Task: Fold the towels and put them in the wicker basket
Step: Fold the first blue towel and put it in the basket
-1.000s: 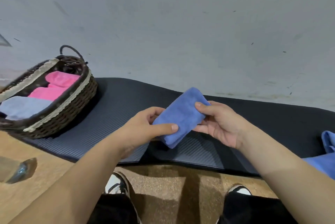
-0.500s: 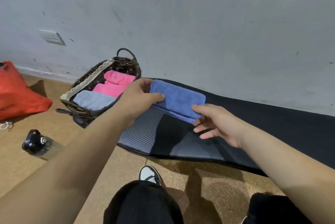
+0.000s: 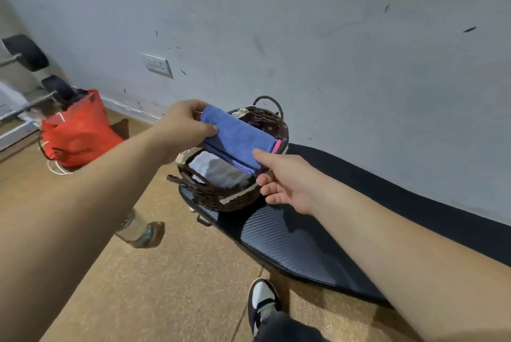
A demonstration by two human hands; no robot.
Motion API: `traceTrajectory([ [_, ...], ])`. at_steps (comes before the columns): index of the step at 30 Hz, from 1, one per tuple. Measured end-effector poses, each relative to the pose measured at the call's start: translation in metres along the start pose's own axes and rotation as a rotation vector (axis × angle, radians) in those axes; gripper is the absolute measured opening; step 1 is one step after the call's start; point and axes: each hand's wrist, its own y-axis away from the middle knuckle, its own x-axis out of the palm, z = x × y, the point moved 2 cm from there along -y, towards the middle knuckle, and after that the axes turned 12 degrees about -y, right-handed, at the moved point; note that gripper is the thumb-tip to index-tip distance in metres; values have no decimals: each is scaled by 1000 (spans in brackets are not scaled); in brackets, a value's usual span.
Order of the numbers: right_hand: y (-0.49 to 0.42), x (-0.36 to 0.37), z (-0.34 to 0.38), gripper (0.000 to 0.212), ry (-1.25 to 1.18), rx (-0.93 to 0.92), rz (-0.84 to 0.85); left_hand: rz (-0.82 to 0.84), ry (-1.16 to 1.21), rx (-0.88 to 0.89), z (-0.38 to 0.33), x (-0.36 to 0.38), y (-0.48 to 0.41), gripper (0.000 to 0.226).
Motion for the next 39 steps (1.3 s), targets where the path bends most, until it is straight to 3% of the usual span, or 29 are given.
traceTrajectory([
  [6,-26,1,5,25,122,-101,-195,42,-102,-61,32,34,-36,40],
  [9,-20,-11,4,24,156,-243,-254,52,-466,-19,41,49,-46,39],
  [12,-13,-20,6,19,177,-259,-214,-59,-877,115,28,54,-49,40],
  [14,-12,-25,7,19,156,-261,-210,-97,-975,236,16,61,-48,38],
  [16,-11,-29,7,19,130,-260,-211,-29,-994,289,12,70,-45,34],
  [19,-10,-32,4,20,128,-250,-210,29,-912,210,17,71,-38,12],
  [21,-10,-33,2,20,127,-250,-201,3,-832,148,23,69,-37,29],
  [24,-13,-32,1,18,90,-241,-188,-34,-712,8,26,62,-40,30],
  [28,-16,-32,2,17,65,-237,-170,130,-601,-167,33,54,-50,82],
  [30,-18,-32,1,16,68,-232,-164,124,-530,-143,36,54,-52,90],
  [33,-21,-35,0,15,56,-226,-170,-20,-368,-23,36,50,-55,86],
  [36,-25,-42,3,17,53,-227,-188,-108,-611,133,29,47,-55,67],
  [39,-28,-47,4,18,37,-220,-201,-143,-877,150,25,50,-53,48],
])
